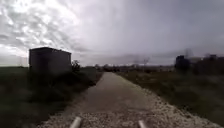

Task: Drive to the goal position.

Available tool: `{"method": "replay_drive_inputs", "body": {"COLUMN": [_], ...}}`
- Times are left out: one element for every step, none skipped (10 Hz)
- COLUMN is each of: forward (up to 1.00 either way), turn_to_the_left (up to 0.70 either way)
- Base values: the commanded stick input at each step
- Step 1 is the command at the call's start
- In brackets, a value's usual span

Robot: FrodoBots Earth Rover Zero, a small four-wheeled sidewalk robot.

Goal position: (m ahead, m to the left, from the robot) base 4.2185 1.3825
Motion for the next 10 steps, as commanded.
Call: {"method": "replay_drive_inputs", "body": {"forward": [0.50,0.50,0.50,0.50,0.50,0.50,0.50,0.50,0.50,0.50], "turn_to_the_left": [0.00,0.00,0.00,0.00,0.00,0.00,0.00,0.00,0.00,0.00]}}
